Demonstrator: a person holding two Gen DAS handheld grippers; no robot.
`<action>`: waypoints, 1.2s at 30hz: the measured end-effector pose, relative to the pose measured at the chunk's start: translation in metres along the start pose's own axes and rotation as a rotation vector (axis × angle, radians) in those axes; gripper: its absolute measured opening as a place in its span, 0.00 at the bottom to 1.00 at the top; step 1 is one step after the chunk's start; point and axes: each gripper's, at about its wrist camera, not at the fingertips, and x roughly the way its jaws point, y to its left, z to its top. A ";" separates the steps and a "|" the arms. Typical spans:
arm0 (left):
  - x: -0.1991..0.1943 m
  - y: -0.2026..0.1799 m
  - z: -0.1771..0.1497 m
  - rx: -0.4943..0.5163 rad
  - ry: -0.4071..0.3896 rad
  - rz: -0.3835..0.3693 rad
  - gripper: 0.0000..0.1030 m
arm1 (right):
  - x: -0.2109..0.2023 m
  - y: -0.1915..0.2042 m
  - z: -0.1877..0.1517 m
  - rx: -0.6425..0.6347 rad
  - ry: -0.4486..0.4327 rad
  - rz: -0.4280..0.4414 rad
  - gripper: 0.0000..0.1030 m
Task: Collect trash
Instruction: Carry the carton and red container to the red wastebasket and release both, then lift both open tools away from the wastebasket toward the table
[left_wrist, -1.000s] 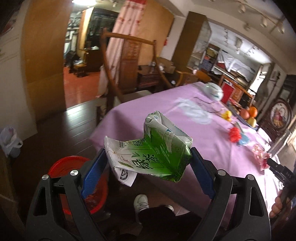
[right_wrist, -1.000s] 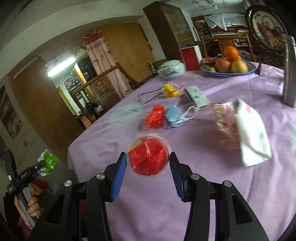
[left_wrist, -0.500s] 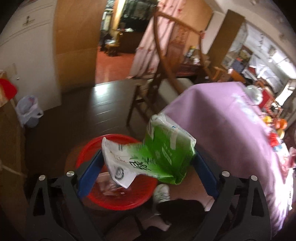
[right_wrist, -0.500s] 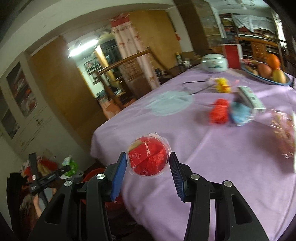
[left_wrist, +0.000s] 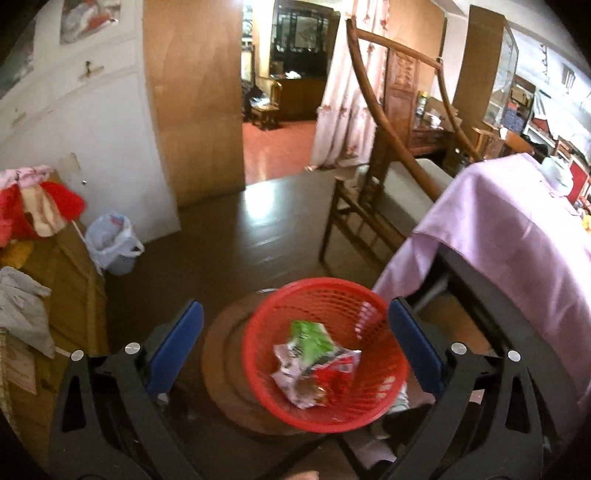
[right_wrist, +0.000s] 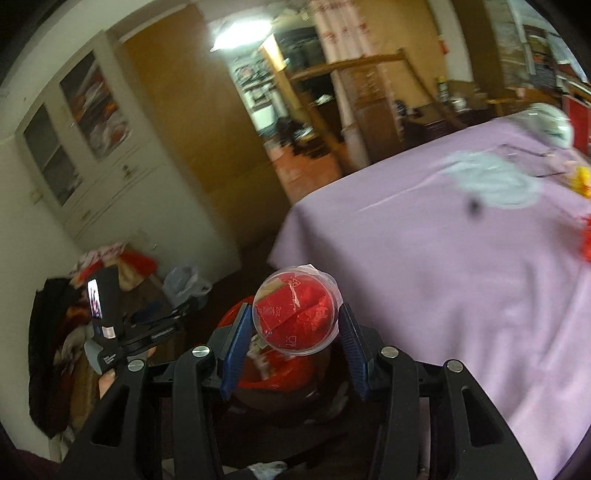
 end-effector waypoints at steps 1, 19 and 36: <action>0.000 0.006 0.000 -0.007 -0.005 0.010 0.93 | 0.013 0.009 0.001 -0.014 0.025 0.018 0.46; -0.017 0.054 0.001 -0.090 -0.038 0.031 0.93 | 0.098 0.066 0.013 -0.093 0.149 0.086 0.65; -0.049 -0.056 -0.003 0.112 -0.048 -0.114 0.93 | -0.051 -0.064 0.010 0.066 -0.113 -0.111 0.78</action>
